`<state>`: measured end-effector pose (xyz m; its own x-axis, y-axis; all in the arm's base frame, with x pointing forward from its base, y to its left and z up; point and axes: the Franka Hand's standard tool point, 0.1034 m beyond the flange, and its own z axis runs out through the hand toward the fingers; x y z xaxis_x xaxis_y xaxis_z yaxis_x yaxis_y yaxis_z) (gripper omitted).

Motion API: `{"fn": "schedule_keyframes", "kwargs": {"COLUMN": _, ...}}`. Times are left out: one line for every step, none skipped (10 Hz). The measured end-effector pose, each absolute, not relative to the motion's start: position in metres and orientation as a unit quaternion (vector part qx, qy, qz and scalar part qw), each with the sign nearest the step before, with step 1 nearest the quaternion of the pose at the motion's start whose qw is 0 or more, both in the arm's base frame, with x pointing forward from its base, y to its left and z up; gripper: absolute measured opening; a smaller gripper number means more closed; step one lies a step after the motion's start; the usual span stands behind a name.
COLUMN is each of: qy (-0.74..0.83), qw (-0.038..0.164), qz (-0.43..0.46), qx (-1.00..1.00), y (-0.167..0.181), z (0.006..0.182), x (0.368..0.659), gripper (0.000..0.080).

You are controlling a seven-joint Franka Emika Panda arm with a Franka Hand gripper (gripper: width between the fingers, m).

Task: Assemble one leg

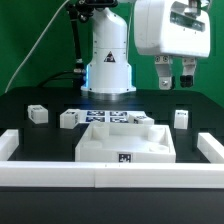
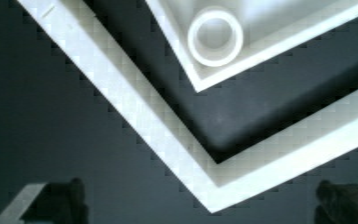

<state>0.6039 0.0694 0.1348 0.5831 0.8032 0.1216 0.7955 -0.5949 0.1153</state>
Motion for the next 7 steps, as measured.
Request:
{"fn": "schedule_keyframes", "kwargs": {"qy": 0.449, "qw": 0.024, "qz": 0.081, "qx": 0.889, "y": 0.069, "z": 0.135, "x": 0.604, "gripper": 0.0650}}
{"fn": "schedule_keyframes", "kwargs": {"qy": 0.449, "qw": 0.024, "qz": 0.081, "qx": 0.889, "y": 0.069, "z": 0.135, "x": 0.604, "gripper": 0.0650}}
{"fn": "schedule_keyframes", "kwargs": {"qy": 0.449, "qw": 0.024, "qz": 0.081, "qx": 0.889, "y": 0.069, "z": 0.135, "x": 0.604, "gripper": 0.0650}}
{"fn": "schedule_keyframes", "kwargs": {"qy": 0.449, "qw": 0.024, "qz": 0.080, "qx": 0.889, "y": 0.069, "z": 0.135, "x": 0.604, "gripper": 0.0650}}
{"fn": "schedule_keyframes", "kwargs": {"qy": 0.449, "qw": 0.024, "qz": 0.080, "qx": 0.889, "y": 0.069, "z": 0.134, "x": 0.604, "gripper": 0.0650}}
{"fn": "schedule_keyframes", "kwargs": {"qy": 0.450, "qw": 0.024, "qz": 0.082, "qx": 0.889, "y": 0.070, "z": 0.132, "x": 0.602, "gripper": 0.0650}}
{"fn": "schedule_keyframes", "kwargs": {"qy": 0.460, "qw": 0.026, "qz": 0.083, "qx": 0.884, "y": 0.069, "z": 0.125, "x": 0.593, "gripper": 0.0650}}
